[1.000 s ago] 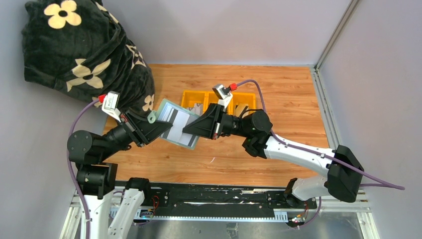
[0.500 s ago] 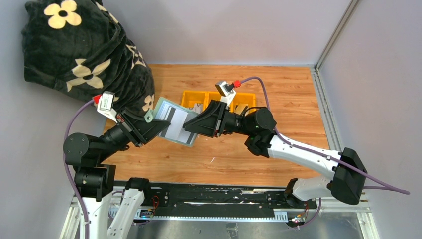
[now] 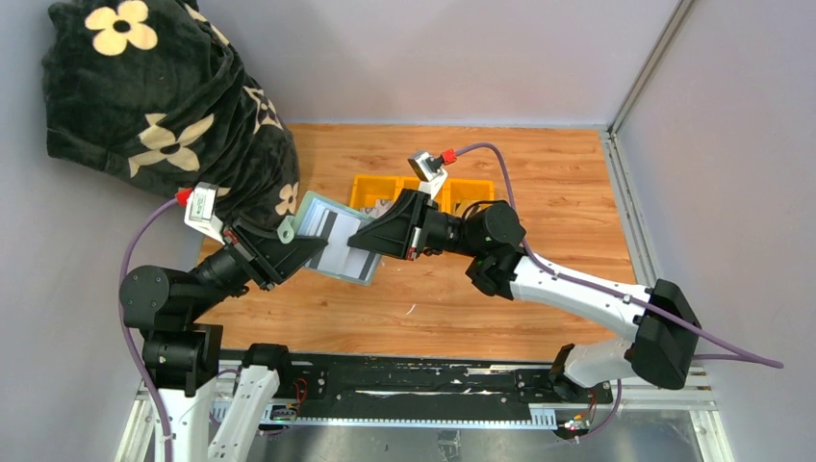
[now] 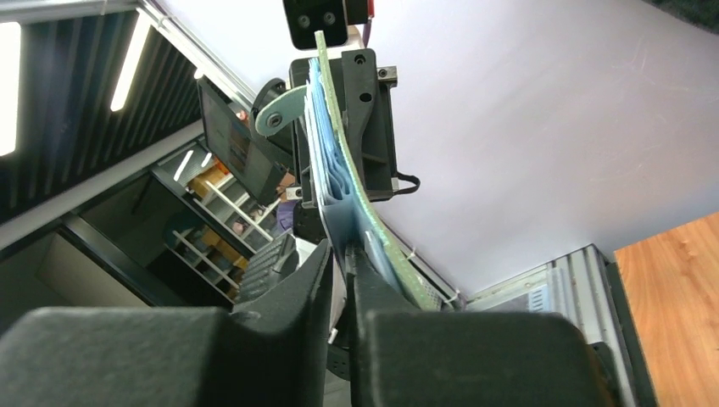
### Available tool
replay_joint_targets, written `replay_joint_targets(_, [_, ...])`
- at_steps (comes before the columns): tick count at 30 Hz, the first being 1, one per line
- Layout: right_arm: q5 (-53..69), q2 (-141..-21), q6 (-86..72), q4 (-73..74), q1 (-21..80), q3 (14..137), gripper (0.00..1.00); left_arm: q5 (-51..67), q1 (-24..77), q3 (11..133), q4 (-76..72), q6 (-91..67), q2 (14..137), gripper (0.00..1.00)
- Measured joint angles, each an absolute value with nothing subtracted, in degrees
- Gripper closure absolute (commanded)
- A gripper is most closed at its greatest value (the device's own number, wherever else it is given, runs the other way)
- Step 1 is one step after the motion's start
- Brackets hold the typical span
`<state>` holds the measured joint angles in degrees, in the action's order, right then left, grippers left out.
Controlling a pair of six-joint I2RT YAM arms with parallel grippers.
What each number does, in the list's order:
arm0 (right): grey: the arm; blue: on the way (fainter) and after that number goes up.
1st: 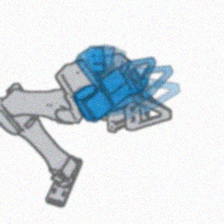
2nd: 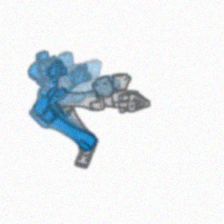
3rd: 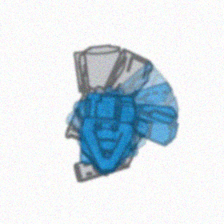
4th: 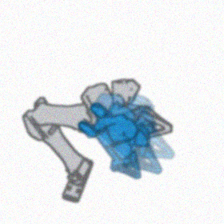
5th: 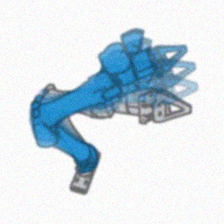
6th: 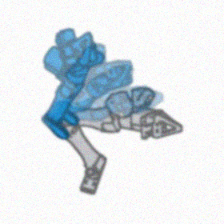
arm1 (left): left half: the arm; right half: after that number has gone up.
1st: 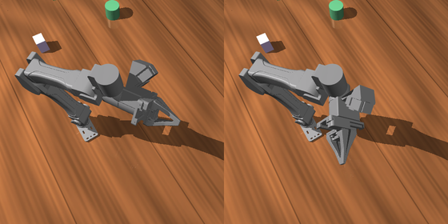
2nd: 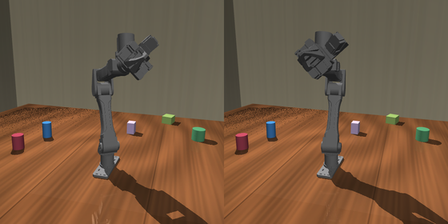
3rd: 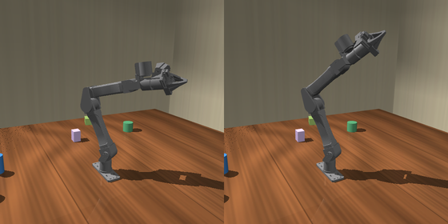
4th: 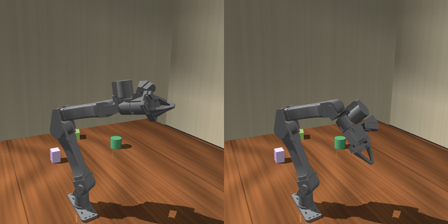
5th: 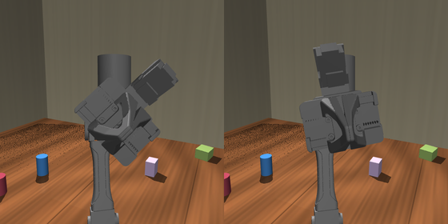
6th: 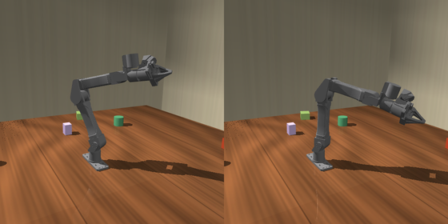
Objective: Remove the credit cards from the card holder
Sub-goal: Remove the credit card from the card holder.
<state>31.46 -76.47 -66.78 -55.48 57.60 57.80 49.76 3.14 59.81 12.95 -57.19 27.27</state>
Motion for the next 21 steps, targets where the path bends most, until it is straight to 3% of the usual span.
replay_joint_targets(2, [31.62, -77.19, -67.22, -55.68, 57.60, 58.13, 1.00, 49.60, 3.09, 59.48, 12.97, -56.95, 26.81, 0.82])
replay_joint_targets(11, [31.97, -77.65, -66.48, -54.83, 58.04, 58.67, 1.00, 49.87, 3.03, 56.53, 9.98, -59.75, 25.98, 0.61])
replay_joint_targets(17, [31.97, -78.22, -64.58, -52.21, 58.52, 60.69, 1.00, 51.22, 3.05, 53.54, 5.72, -64.79, 25.80, 0.62])
replay_joint_targets(21, [31.97, -78.74, -64.20, -52.14, 58.57, 61.58, 1.00, 51.53, 3.03, 53.52, 4.58, -66.26, 25.71, 0.71])
